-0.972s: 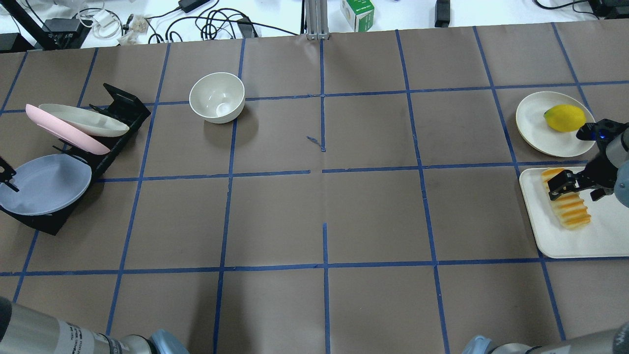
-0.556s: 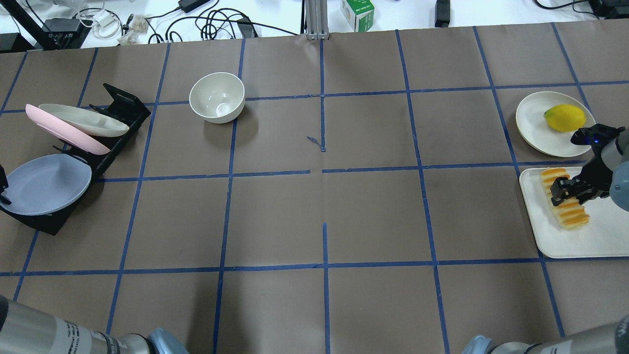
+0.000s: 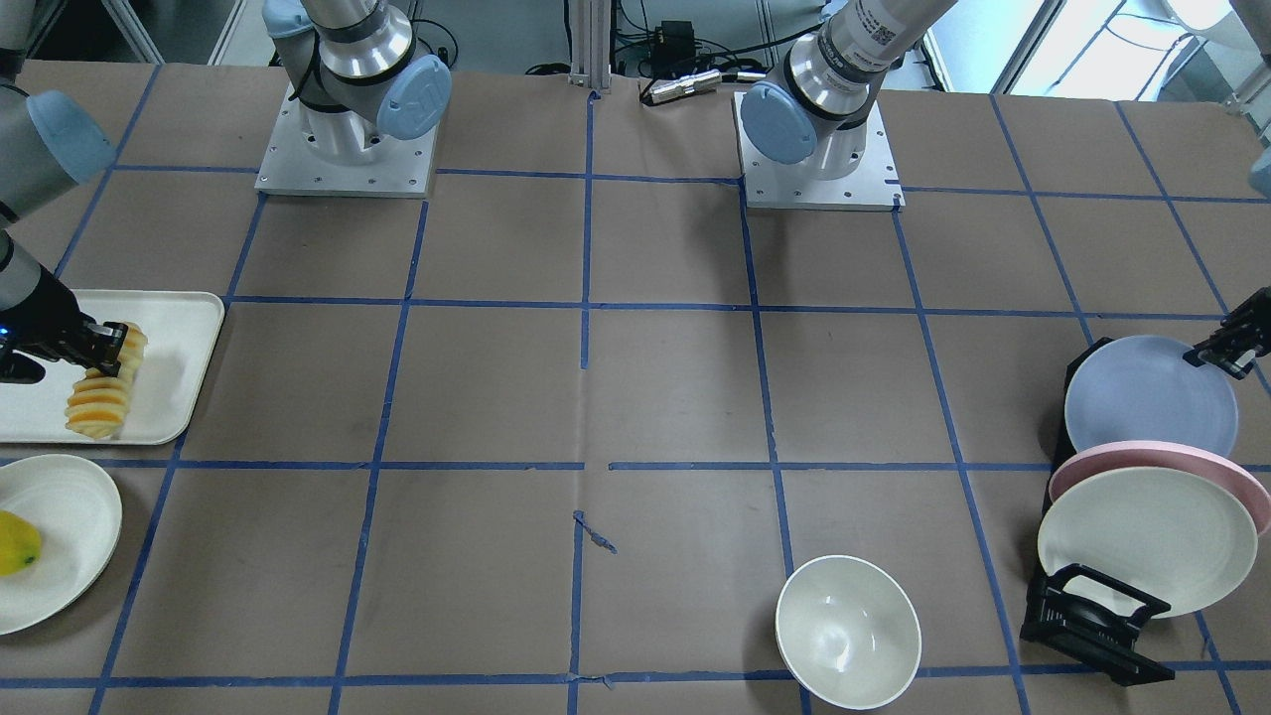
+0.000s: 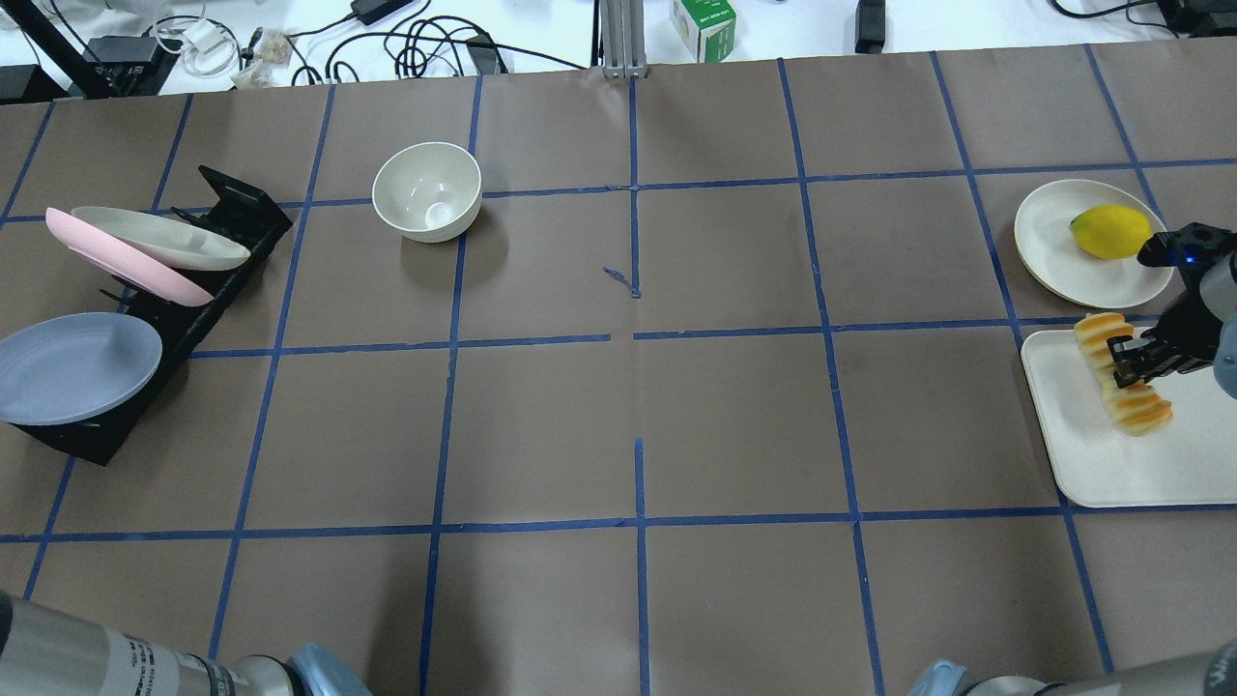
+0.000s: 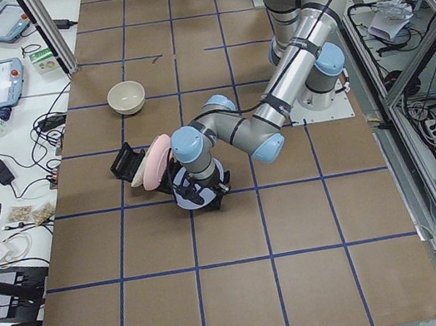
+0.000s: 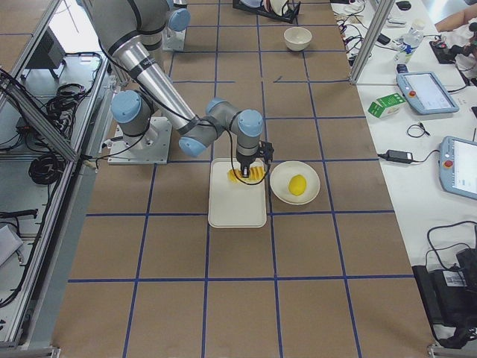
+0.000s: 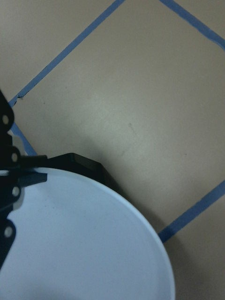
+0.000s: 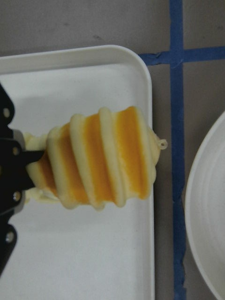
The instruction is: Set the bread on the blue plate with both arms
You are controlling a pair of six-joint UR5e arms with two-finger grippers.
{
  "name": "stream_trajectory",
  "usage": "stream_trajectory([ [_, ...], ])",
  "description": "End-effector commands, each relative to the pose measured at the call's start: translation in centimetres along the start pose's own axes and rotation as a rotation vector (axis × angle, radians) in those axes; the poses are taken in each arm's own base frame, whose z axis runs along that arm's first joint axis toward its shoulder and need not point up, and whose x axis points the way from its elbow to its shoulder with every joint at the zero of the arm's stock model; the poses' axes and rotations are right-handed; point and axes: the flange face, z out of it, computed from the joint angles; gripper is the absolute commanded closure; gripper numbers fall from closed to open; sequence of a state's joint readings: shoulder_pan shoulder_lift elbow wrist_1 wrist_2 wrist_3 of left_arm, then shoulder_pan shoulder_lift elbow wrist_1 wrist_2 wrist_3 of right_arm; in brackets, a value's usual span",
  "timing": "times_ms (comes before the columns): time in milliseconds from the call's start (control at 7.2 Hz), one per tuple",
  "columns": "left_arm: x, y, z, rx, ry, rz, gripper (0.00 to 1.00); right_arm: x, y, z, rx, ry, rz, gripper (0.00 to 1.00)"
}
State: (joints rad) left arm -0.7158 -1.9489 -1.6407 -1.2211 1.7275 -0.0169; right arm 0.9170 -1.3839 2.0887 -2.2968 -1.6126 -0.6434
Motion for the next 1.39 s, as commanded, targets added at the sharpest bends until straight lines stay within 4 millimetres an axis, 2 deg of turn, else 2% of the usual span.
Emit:
stream_trajectory([
  [0, -0.8, 2.4, -4.7, -0.015, -0.008, 0.003, 1.0, -0.3, 0.0, -3.7, 0.007, 0.01, -0.004, 1.0],
  [139, -1.6, 4.4, -7.8, -0.035, -0.045, 0.009, 1.0, -0.3, -1.1, -5.5, -0.012, -0.012, -0.016, 1.0],
  [417, -3.5, 9.5, -15.9, -0.062, -0.11, 0.017, 1.0, -0.7, -4.1, -11.2, -0.055, -0.035, -0.015, 1.0],
  [556, -3.5, 12.4, -19.5, -0.065, -0.11, 0.035, 1.0, -1.4, -5.5, -13.9, -0.055, -0.025, -0.03, 1.0],
  [694, -1.4, 15.4, -21.0, -0.092, -0.037, 0.069, 1.0, -2.7, -6.7, -16.1, -0.047, -0.017, -0.047, 1.0],
  [833, 3.1, 18.4, -22.7, -0.061, 0.038, 0.139, 1.0, -4.8, -7.5, -17.3, -0.048, -0.016, -0.053, 1.0],
  [972, 8.0, 21.4, -23.7, -0.033, 0.031, 0.252, 1.0, -6.4, -8.2, -18.1, -0.043, 0.001, -0.083, 1.0],
  [1111, 14.2, 25.7, -24.5, -0.013, 0.057, 0.386, 1.0, -7.7, -8.2, -18.7, -0.039, -0.004, -0.053, 1.0],
  [1250, 20.4, 30.4, -24.0, -0.019, 0.061, 0.51, 1.0, -10.2, -9.0, -19.7, -0.019, -0.002, -0.021, 1.0],
])
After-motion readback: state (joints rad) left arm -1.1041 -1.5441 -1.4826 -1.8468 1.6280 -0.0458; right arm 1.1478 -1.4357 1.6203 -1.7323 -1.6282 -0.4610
